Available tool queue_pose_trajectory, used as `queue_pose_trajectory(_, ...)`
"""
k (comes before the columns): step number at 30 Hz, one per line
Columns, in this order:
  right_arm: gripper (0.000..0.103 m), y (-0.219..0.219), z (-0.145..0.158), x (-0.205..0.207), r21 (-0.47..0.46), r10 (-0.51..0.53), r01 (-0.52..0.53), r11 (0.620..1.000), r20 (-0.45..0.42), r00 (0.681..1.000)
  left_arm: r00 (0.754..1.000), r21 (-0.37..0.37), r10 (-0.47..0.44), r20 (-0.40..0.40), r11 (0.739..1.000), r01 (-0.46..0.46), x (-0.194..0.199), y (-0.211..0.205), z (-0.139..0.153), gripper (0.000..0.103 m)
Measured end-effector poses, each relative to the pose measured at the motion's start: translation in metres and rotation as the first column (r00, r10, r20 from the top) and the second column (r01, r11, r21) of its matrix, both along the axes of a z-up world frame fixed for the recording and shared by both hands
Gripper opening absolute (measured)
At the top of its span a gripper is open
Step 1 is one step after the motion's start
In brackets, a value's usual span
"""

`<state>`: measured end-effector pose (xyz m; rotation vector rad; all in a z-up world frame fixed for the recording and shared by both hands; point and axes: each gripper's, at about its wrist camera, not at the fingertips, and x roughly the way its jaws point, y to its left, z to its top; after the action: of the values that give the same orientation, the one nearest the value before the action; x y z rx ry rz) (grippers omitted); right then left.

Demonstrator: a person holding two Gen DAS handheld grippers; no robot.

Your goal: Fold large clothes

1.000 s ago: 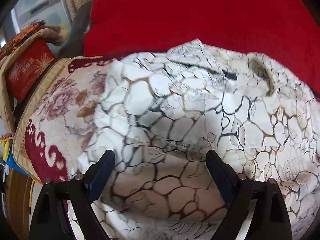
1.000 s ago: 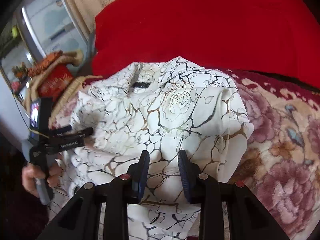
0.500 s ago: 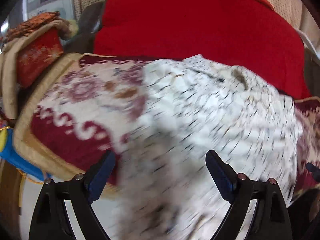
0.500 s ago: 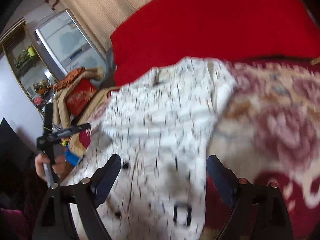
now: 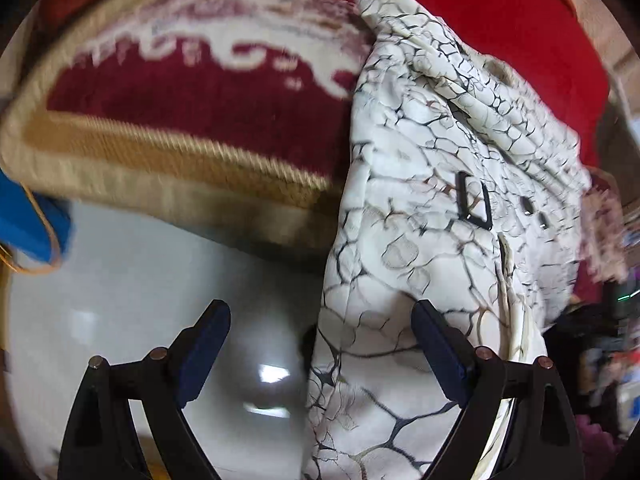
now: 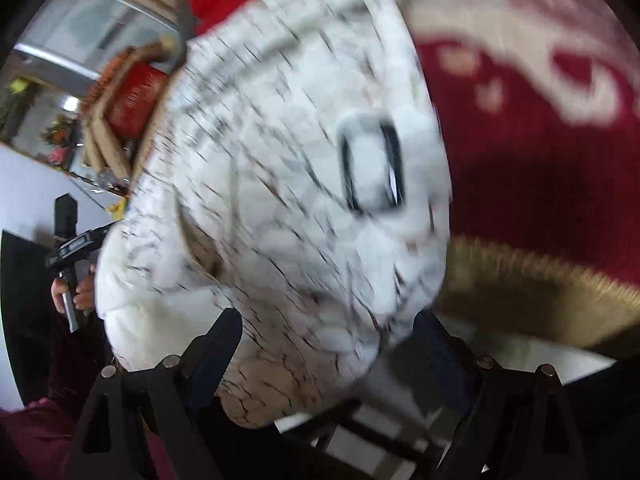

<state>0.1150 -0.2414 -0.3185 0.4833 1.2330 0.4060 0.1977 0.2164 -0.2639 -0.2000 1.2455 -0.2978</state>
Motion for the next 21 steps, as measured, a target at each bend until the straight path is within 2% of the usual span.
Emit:
queue_pose_trajectory(2,0.09,0.002,-0.015,0.002,-0.012,-0.006,0.005,1.0,-0.047,0.999,1.0,-0.103,0.026,-0.007,0.994,-0.026,-0.001,0.012,-0.008,0.092)
queue_pose_trajectory(3,0.09,0.004,-0.024,0.004,-0.048,-0.013,0.01,0.999,-0.063,0.998,1.0,-0.141,0.03,-0.008,0.99,-0.031,-0.002,0.015,-0.012,0.092)
queue_pose_trajectory(6,0.09,0.009,-0.045,0.013,-0.134,-0.025,0.014,0.991,-0.079,0.997,1.0,-0.226,0.027,-0.003,0.974,-0.027,-0.004,0.021,-0.022,0.092)
queue_pose_trajectory(10,0.09,0.018,-0.07,0.024,-0.043,-0.022,0.018,0.999,-0.111,0.994,1.0,-0.321,0.008,0.025,0.947,0.0,-0.006,0.022,-0.028,0.088)
queue_pose_trajectory(12,0.09,0.03,-0.076,0.027,0.016,-0.014,0.015,1.0,-0.074,0.997,0.999,-0.363,-0.001,0.032,0.932,0.013,-0.006,0.02,-0.026,0.088)
queue_pose_trajectory(14,0.09,0.032,-0.076,0.027,0.051,-0.048,0.049,0.998,-0.023,0.999,1.0,-0.39,-0.013,0.028,0.921,0.022,-0.005,0.02,-0.028,0.088)
queue_pose_trajectory(17,0.089,0.032,-0.076,0.025,0.11,-0.073,0.068,0.992,0.042,0.996,0.999,-0.461,-0.042,0.005,0.886,0.039,-0.002,0.023,-0.03,0.088)
queue_pose_trajectory(19,0.081,0.037,-0.066,0.02,0.151,-0.026,0.013,0.988,0.081,0.996,0.998,-0.507,-0.067,-0.018,0.861,0.049,-0.007,0.023,-0.034,0.088)
queue_pose_trajectory(21,0.071,0.05,-0.049,0.01,0.158,0.054,-0.078,0.984,0.147,0.988,0.996,-0.517,-0.091,-0.008,0.853,0.074,-0.015,0.02,-0.034,0.088)
